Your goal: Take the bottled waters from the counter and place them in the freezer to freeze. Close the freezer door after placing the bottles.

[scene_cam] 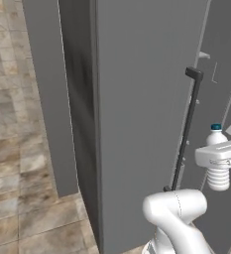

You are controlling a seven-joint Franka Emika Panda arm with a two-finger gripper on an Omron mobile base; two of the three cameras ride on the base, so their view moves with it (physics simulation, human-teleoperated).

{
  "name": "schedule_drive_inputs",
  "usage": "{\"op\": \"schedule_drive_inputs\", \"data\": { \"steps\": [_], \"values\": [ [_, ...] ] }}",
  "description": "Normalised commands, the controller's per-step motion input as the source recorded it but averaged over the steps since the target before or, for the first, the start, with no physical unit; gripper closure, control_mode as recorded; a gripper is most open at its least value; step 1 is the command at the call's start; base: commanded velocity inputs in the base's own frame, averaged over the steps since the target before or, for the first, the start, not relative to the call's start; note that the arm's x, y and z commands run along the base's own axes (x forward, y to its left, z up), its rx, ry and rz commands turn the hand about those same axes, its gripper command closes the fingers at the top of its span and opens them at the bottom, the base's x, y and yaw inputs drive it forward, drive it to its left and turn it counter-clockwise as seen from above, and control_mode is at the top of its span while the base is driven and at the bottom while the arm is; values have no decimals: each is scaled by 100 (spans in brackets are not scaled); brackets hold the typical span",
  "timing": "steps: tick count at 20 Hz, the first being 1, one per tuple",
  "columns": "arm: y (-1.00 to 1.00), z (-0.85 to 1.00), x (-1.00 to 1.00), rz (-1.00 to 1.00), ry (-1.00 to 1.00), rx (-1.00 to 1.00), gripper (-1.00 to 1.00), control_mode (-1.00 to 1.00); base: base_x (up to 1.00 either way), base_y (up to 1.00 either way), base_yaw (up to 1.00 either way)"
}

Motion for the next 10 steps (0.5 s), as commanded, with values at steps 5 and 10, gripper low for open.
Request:
{"op": "schedule_drive_inputs", "data": {
  "steps": [5, 10],
  "values": [
    [0, 0, 0, 0, 0, 0, 100, 100, 16, -27, 0],
    [0, 0, 0, 0, 0, 0, 100, 100, 12, -36, -8]
  ]
}}
